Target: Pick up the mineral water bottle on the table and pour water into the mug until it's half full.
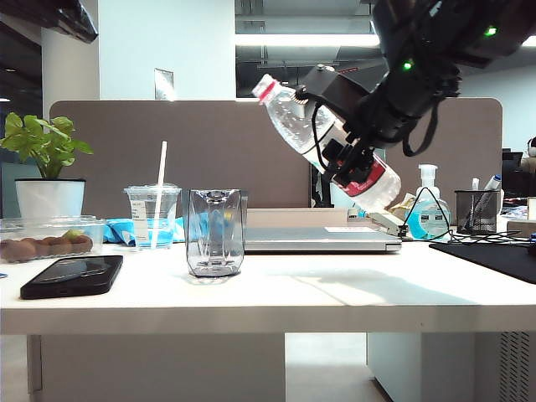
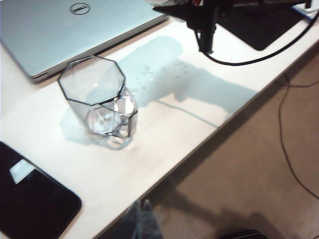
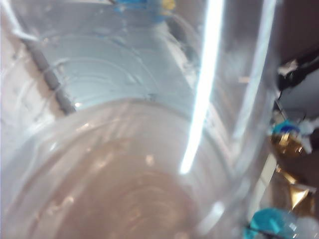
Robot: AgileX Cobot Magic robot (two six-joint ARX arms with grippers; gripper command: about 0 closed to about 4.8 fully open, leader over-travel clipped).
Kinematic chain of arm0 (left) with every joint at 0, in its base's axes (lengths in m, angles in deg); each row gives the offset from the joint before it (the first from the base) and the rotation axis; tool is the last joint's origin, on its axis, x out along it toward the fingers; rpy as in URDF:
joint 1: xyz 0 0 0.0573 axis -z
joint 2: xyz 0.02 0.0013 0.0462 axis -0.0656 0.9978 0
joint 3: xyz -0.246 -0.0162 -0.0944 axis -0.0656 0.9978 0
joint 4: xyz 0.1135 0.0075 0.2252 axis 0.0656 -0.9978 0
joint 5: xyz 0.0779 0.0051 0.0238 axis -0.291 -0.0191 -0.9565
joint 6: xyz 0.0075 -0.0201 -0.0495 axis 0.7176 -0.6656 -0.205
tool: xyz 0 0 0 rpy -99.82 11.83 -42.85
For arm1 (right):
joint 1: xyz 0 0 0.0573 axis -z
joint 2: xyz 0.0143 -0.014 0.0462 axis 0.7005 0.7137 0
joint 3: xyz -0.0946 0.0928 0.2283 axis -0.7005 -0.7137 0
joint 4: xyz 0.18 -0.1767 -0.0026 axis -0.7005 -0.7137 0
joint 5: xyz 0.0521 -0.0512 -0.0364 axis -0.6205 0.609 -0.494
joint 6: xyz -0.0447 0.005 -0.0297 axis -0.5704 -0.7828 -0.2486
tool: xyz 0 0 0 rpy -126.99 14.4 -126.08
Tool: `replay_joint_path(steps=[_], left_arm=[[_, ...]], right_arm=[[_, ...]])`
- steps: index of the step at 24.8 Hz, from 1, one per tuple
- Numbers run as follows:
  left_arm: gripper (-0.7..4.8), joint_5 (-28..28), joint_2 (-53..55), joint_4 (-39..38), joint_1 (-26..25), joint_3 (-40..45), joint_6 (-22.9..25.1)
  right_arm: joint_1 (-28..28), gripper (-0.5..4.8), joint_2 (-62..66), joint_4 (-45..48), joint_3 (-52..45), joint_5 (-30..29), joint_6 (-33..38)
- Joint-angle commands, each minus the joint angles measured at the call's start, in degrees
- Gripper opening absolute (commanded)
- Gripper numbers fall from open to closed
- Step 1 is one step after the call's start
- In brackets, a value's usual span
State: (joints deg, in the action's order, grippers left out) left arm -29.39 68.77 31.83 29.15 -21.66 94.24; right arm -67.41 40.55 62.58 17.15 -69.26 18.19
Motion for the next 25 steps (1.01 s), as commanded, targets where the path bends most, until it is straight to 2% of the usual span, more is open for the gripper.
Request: replay_joint_path(steps=[1,6,13,25], left_arm=[[-0.05,-3.5,-0.2,0.3,0.0,-0.1,0.1],[-0.05,-8.3,-0.2,0.4,0.0,-0.1,0.0],[-0.05,-10.9,-0.1,2.1,0.0,-0.1,0.0],[-0.05,-10.8,-0.1,2.4,0.0,-0.1,0.0]], right_arm=[[-0.5,2.47,0.5,0.6,1.6,2.0,-6.5],[-1.2,2.47,3.0,-0.4,3.5,4.7,-13.4],[-2.2,2.47,4.8,0.0,4.8,5.2,-22.2],[-2.8,2.48,5.3,0.4,4.8,9.3,-30.9]])
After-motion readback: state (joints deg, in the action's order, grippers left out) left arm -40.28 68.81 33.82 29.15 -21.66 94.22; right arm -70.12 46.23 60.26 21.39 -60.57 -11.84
